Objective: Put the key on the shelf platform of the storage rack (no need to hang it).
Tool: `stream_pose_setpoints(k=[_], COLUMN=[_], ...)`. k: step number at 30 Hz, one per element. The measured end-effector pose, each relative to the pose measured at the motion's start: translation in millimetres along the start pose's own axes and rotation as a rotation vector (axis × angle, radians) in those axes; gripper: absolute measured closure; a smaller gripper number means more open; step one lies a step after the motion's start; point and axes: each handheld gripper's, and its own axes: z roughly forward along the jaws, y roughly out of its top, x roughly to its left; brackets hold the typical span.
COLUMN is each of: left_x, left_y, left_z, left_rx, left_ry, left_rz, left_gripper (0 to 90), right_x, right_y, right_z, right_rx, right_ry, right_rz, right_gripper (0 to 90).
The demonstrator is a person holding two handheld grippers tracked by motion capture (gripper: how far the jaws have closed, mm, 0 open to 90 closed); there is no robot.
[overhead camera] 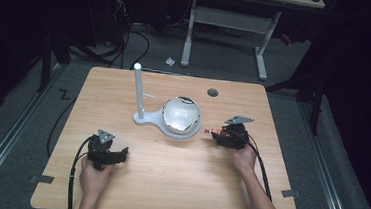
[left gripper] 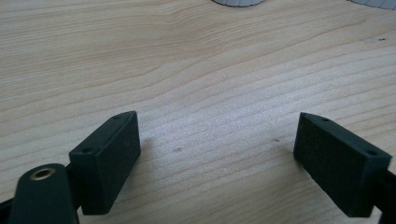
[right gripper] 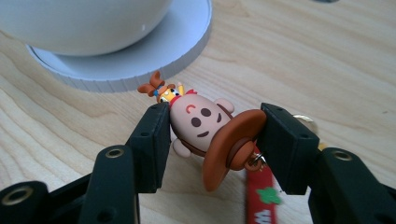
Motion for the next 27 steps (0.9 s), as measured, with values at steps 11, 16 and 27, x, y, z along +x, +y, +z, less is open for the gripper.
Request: stream_pose_setpoints(k=[11, 16, 27], left_x=[-0.1, 0.0, 0.0], left_y=[0.0, 0.0, 0.0], left_z=[0.1, 0.0, 0.0], left_rx=[-0.002, 0.000, 0.000], left_ry=[0.001, 0.000, 0.000], left_rz=[-0.002, 0.000, 0.000], left_gripper=[15.0, 15.1, 15.1], right_x=[-9.0, -7.1, 2.4], right_y=[10.0, 22.6, 48.8], right_z=[-35.3, -53.3, -81.1], right_rx=[-0.056, -0.087, -0.114], right_ry=[0.002, 0.002, 0.046], right_rz=[0.014, 0.000, -0.041], right_gripper=[45.9, 45.9, 46.1])
